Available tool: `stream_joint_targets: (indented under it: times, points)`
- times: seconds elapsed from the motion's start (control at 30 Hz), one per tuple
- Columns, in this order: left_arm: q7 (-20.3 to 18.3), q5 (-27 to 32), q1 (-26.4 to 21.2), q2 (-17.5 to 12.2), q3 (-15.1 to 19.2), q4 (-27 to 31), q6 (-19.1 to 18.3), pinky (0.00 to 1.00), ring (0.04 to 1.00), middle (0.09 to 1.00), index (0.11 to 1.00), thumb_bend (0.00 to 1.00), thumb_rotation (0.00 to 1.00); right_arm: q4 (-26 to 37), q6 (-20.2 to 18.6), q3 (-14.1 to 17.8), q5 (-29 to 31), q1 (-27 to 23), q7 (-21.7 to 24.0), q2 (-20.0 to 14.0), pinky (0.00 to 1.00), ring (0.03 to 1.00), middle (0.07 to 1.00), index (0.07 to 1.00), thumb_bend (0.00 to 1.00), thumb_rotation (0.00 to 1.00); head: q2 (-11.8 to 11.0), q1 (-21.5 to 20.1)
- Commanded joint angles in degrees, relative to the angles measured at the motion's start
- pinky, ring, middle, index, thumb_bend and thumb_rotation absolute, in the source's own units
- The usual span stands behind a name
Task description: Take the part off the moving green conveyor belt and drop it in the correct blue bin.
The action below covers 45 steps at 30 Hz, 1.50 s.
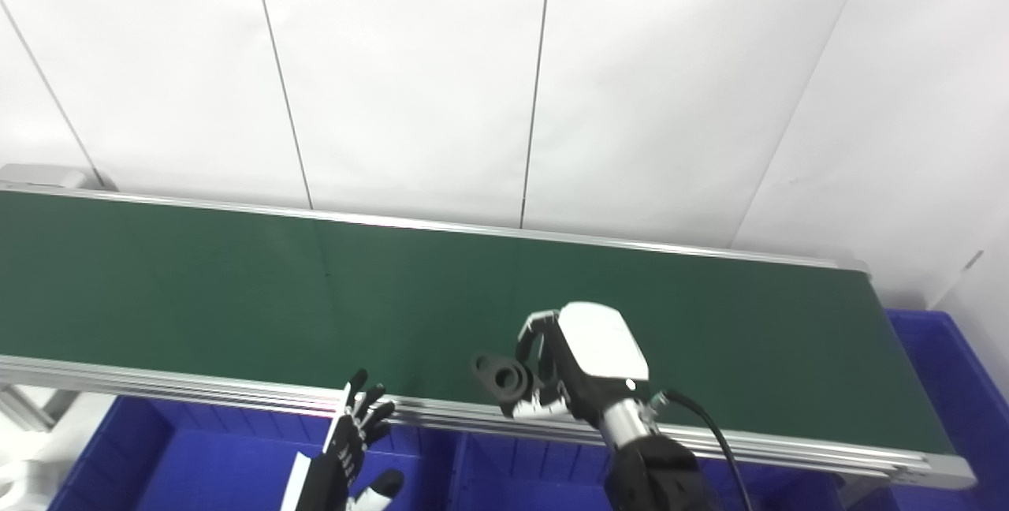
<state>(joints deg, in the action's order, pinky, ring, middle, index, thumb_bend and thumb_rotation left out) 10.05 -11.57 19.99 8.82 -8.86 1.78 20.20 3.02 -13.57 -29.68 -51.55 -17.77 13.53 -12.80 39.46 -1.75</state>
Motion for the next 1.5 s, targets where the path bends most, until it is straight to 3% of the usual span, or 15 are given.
stream_joint_targets:
  times: [0.0,0.27,0.4,0.47,0.57,0.83,0.9,0.97,1.03,1.17,1.33,1.47]
  points:
    - [-1.0,0.3,-0.1,-0.3,-0.1,3.0,-0.5,0.84,0.876,0.931,1.000,0.75,0.76,4.1,-1.0,0.3,-1.0,1.0,1.9,-0.8,0.21,0.278,0.355,0.484,0.50,0.15,0.3,-0.3]
    - [-2.3,0.6,0.1,-1.8,0.8,8.5,-5.7,0.81,0.856,0.921,1.000,0.78,0.80,10.9,-2.5,0.2,-3.3,10.7,9.2,-3.4,0.18,0.235,0.304,0.476,0.50,0.14,5.0,-3.5]
    - [-3.2,1.6,0.1,-2.6,1.1,10.4,-7.6,0.81,0.853,0.915,1.000,0.79,0.80,11.0,-2.0,-0.7,-5.7,13.7,10.6,-4.0,0.28,0.371,0.452,0.491,0.50,0.15,6.8,-4.1]
    - [-3.8,2.3,0.1,-3.1,1.3,11.5,-8.5,0.81,0.857,0.918,1.000,0.79,0.80,10.5,-2.4,-0.9,-6.8,14.7,10.9,-3.6,0.26,0.340,0.408,0.488,0.50,0.15,7.4,-4.3]
    - [-4.3,3.0,0.2,-3.4,1.6,12.8,-9.7,0.81,0.864,0.918,1.000,0.78,0.79,9.6,-2.2,-0.6,-7.3,15.4,10.3,-3.0,0.29,0.381,0.458,0.490,0.50,0.15,8.3,-4.6]
    - [-5.1,5.5,0.5,-3.4,1.9,13.9,-10.5,0.80,0.859,0.917,1.000,0.77,0.76,4.0,-1.6,0.2,-12.4,16.4,0.7,-1.6,0.19,0.257,0.359,0.491,0.50,0.14,8.7,-3.9]
    - [-5.3,6.0,0.6,-3.3,1.8,14.1,-10.9,0.81,0.865,0.919,1.000,0.77,0.74,3.1,-2.4,-0.3,-14.9,16.4,0.2,-1.7,0.25,0.334,0.451,0.494,0.51,0.16,8.6,-3.8]
    - [-5.4,6.3,0.6,-3.3,1.8,14.2,-10.8,0.81,0.869,0.922,1.000,0.75,0.74,2.9,-2.7,-0.7,-16.8,16.2,1.1,-1.9,0.33,0.436,0.562,0.644,0.78,0.38,8.6,-3.6]
    - [-5.3,6.2,0.6,-3.3,1.7,13.8,-10.5,0.81,0.867,0.922,1.000,0.75,0.74,2.7,-2.6,-0.6,-17.2,16.3,1.7,-1.9,0.40,0.506,0.632,0.702,0.88,0.46,8.2,-3.3]
    - [-4.9,4.7,0.5,-3.2,1.6,13.2,-10.1,0.80,0.859,0.918,1.000,0.75,0.77,2.3,-2.1,-0.6,-17.3,16.3,2.5,-2.0,0.48,0.592,0.709,0.729,0.96,0.55,7.8,-3.3]
    - [-4.4,3.1,0.1,-3.0,1.5,11.3,-9.1,0.80,0.859,0.916,1.000,0.77,0.78,4.7,-1.4,0.9,-12.6,16.3,4.9,-2.0,0.53,0.631,0.736,0.739,0.96,0.59,6.0,-2.9]
    - [-4.0,1.9,0.0,-2.7,1.4,9.7,-7.8,0.80,0.855,0.916,1.000,0.78,0.79,14.7,-6.9,5.7,-3.5,17.5,12.2,0.9,0.48,0.618,0.726,0.754,0.98,0.72,4.4,-2.2]
